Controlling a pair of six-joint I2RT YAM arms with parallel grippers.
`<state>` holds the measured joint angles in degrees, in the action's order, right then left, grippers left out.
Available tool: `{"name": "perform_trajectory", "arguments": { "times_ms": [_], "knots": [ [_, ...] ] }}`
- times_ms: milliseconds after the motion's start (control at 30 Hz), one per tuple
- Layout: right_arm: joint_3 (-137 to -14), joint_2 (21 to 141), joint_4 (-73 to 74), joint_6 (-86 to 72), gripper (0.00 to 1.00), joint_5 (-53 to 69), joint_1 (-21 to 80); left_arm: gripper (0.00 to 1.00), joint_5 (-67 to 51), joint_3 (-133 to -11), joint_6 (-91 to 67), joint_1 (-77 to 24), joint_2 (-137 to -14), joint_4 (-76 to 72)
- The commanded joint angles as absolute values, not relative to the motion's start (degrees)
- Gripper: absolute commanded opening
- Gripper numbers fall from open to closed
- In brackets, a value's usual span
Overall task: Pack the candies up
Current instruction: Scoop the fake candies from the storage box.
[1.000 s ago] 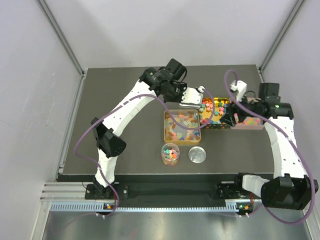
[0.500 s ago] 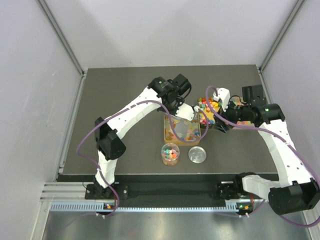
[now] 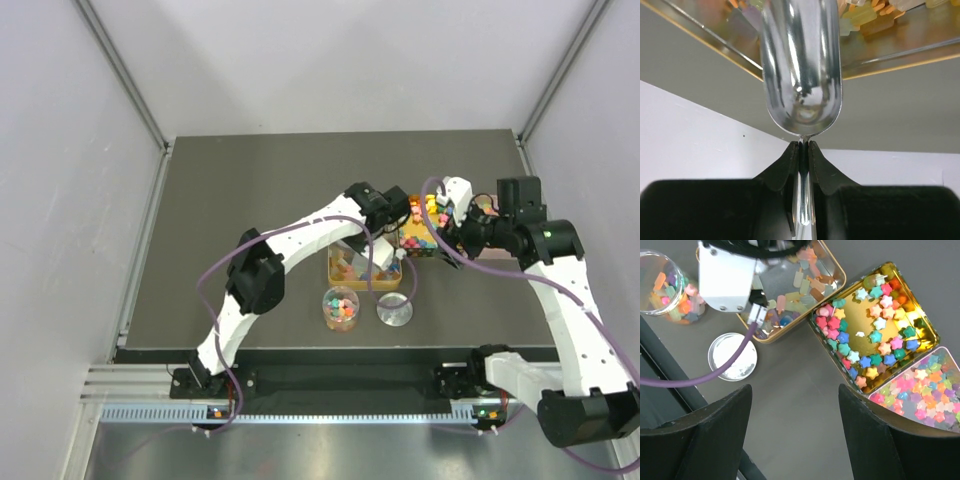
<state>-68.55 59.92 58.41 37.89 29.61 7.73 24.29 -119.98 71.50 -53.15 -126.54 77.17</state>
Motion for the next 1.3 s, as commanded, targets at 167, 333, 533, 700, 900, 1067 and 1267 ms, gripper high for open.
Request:
{"name": "perform_trajectory", "arguments": {
  "times_ms": [167, 333, 533, 700, 900, 1067, 1267],
  "knots": [
    [-66.8, 55.2, 58.9, 35.8, 0.71, 31.6, 6.1, 0.00, 25.8, -119.6, 70.7, -56.2, -128.7, 74.2],
    [-67.0, 55.0, 58.5, 35.1, 0.70, 32.3, 5.3, 0.00, 24.3, -118.7, 70.2, -57.7, -129.2, 70.8],
    [-66.6, 54.6, 58.9, 34.3, 0.71, 32.5, 3.6, 0.00, 19.9, -117.7, 72.0, -59.5, -129.0, 64.8],
    [-67.9, 54.9, 59.6, 33.4, 0.71, 33.6, 0.8, 0.00, 15.3, -113.7, 75.1, -59.5, -127.4, 58.4],
    [-66.8, 55.3, 59.4, 32.4, 0.71, 34.4, -2.8, 0.00, 4.6, -112.2, 75.9, -57.7, -124.8, 53.6],
    [-67.1, 57.0, 59.0, 30.8, 0.71, 35.9, -6.3, 0.00, -8.7, -113.0, 71.9, -52.9, -121.9, 53.1],
    [-67.8, 58.8, 57.7, 28.6, 0.71, 38.1, -11.5, 0.00, -15.5, -113.3, 71.2, -48.5, -116.5, 53.8]
  ]
}}
